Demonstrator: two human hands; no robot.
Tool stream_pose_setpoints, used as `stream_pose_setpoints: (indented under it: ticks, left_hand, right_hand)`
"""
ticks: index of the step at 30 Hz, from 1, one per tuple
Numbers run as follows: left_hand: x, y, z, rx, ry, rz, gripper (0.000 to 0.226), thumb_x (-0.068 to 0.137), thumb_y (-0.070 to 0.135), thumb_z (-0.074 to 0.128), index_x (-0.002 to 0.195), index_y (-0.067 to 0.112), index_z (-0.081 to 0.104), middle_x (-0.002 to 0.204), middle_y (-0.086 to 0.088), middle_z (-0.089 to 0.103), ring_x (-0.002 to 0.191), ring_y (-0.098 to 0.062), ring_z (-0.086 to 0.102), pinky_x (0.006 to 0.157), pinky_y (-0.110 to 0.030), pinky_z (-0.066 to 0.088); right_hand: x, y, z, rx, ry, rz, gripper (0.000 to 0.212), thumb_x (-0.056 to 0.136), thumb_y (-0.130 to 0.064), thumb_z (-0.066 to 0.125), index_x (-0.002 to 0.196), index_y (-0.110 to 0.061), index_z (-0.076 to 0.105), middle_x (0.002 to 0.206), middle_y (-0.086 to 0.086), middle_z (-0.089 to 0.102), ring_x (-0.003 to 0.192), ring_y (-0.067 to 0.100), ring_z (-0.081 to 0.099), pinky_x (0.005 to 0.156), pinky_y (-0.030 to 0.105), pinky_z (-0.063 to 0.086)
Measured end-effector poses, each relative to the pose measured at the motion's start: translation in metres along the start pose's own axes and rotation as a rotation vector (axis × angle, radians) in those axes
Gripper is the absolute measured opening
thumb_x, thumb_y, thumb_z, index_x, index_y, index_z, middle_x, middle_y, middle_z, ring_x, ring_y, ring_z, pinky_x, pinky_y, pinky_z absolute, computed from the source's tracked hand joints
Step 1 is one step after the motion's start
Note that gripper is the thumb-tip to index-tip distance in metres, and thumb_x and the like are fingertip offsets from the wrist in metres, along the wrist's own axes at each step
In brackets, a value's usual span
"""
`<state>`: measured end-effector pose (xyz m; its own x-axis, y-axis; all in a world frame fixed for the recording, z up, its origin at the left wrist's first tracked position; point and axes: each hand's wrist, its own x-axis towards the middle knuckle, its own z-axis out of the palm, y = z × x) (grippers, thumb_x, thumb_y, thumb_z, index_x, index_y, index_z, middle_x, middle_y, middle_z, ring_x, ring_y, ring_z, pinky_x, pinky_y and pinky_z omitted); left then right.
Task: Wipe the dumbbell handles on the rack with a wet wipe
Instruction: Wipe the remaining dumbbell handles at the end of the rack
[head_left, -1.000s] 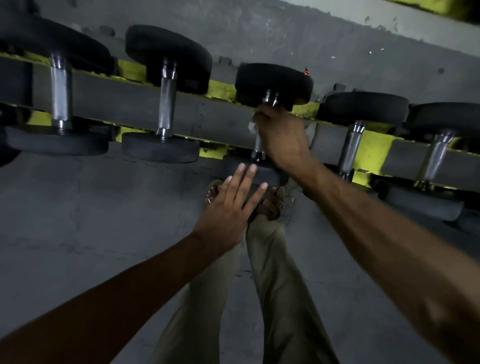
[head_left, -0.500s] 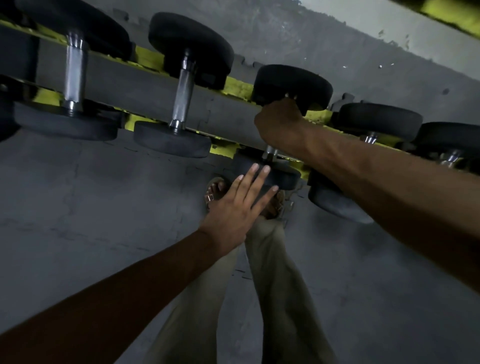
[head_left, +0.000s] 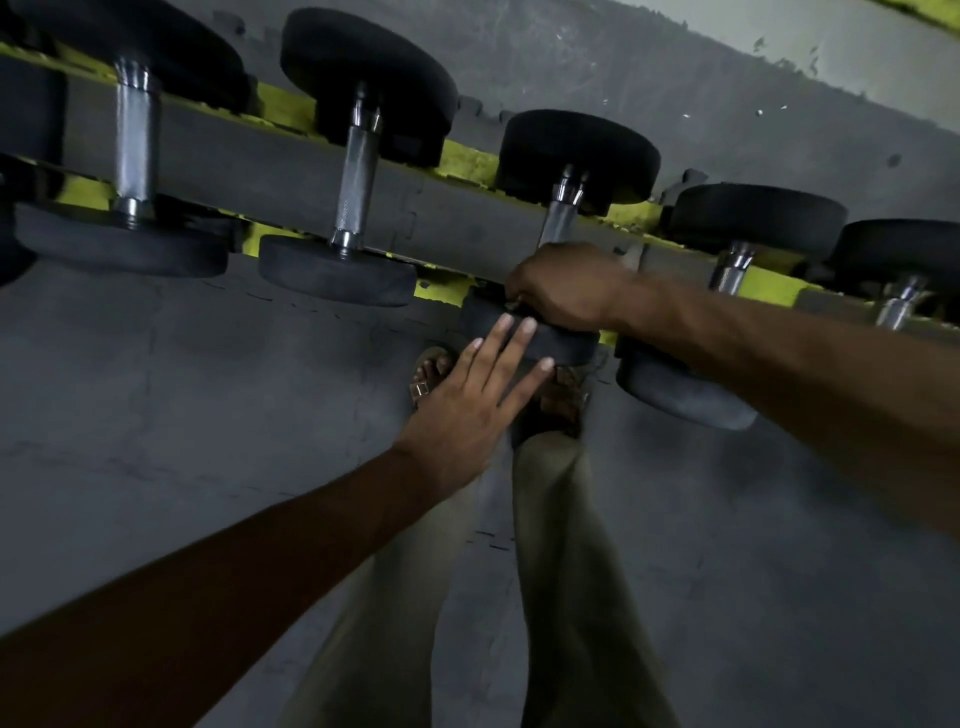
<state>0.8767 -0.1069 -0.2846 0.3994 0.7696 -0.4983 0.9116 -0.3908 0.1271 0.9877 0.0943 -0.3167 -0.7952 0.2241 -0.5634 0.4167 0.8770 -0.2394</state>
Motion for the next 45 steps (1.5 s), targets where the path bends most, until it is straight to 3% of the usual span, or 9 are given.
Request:
stream_pose_setpoints:
  ticks: [9,13,19,22,25,27,30,36,45]
  left_hand:
    - [0.002,0.002,0.001,0.015,-0.021,-0.011,0.108,0.099,0.048,0.052,0.16,0.007,-0.027,0.16,-0.036,-0.034,0.154,-0.053,-0.021,0.129,-0.057,0.01]
    - [0.004,0.005,0.003,0.022,0.004,-0.035,0.1,0.101,0.044,0.045,0.161,0.007,-0.025,0.161,-0.036,-0.033,0.154,-0.053,-0.019,0.129,-0.057,0.011]
    - [0.004,0.013,0.006,0.044,0.018,-0.062,0.087,0.102,0.038,0.03,0.161,0.006,-0.025,0.161,-0.038,-0.031,0.155,-0.054,-0.015,0.128,-0.057,0.014]
    - [0.006,0.014,0.011,0.031,0.036,-0.076,0.085,0.103,0.034,0.031,0.161,0.006,-0.024,0.161,-0.038,-0.03,0.155,-0.054,-0.013,0.128,-0.057,0.013]
    - [0.006,0.014,0.015,0.007,0.048,-0.078,0.085,0.103,0.03,0.033,0.161,0.005,-0.024,0.162,-0.038,-0.029,0.155,-0.054,-0.013,0.128,-0.058,0.012]
    - [0.007,0.015,0.017,0.004,0.056,-0.078,0.086,0.102,0.03,0.032,0.161,0.005,-0.025,0.161,-0.039,-0.028,0.155,-0.055,-0.012,0.128,-0.059,0.013]
    - [0.007,0.016,0.014,-0.006,0.057,-0.087,0.091,0.1,0.03,0.038,0.16,0.004,-0.026,0.162,-0.039,-0.027,0.155,-0.055,-0.01,0.128,-0.059,0.013]
    - [0.007,0.015,0.011,0.004,0.025,-0.083,0.1,0.1,0.035,0.044,0.156,0.002,-0.033,0.16,-0.04,-0.029,0.154,-0.057,-0.012,0.128,-0.06,0.008]
    - [0.005,0.013,0.013,-0.012,0.064,-0.058,0.101,0.097,0.03,0.05,0.16,0.002,-0.025,0.163,-0.041,-0.019,0.155,-0.057,-0.003,0.128,-0.06,0.015]
  right_hand:
    - [-0.025,0.01,0.016,0.165,0.419,0.103,0.039,0.086,-0.023,0.037,0.101,-0.011,0.071,0.112,0.011,0.067,0.096,0.034,0.067,0.069,0.039,0.055]
    - [-0.032,-0.005,0.039,0.336,0.471,0.307,0.015,0.091,-0.017,0.057,0.103,-0.009,0.06,0.117,0.015,0.054,0.079,0.034,0.061,0.055,0.036,0.046]
    - [-0.03,-0.02,0.051,1.166,0.678,0.892,0.004,0.096,-0.015,0.062,0.092,-0.014,0.062,0.077,-0.007,0.061,0.067,0.004,0.056,0.064,0.023,0.044]
    - [-0.014,-0.011,0.041,1.639,0.625,0.998,0.027,0.101,-0.008,0.05,0.077,-0.016,0.06,0.068,-0.001,0.058,0.055,0.001,0.055,0.058,0.022,0.043]
    - [0.014,0.02,0.027,2.329,0.634,0.935,0.033,0.104,-0.013,0.031,0.098,-0.011,0.063,0.089,0.01,0.066,0.091,0.025,0.071,0.068,0.032,0.051]
    - [0.025,0.032,0.027,2.493,0.666,0.943,0.039,0.105,-0.02,0.026,0.105,-0.007,0.063,0.096,0.012,0.069,0.101,0.031,0.069,0.074,0.04,0.055]
    - [0.013,0.017,0.038,2.32,0.588,0.97,0.039,0.098,-0.021,0.037,0.111,-0.001,0.068,0.077,0.006,0.068,0.07,0.021,0.064,0.061,0.029,0.049]
    - [-0.032,-0.001,0.064,1.546,0.292,0.866,0.027,0.09,-0.004,0.066,0.064,-0.011,0.064,0.054,-0.003,0.059,0.048,0.007,0.05,0.054,0.023,0.039]
    - [-0.005,-0.003,0.032,0.794,0.915,1.004,0.013,0.097,-0.017,0.059,0.105,-0.015,0.068,0.093,-0.001,0.07,0.077,0.01,0.059,0.064,0.022,0.035]
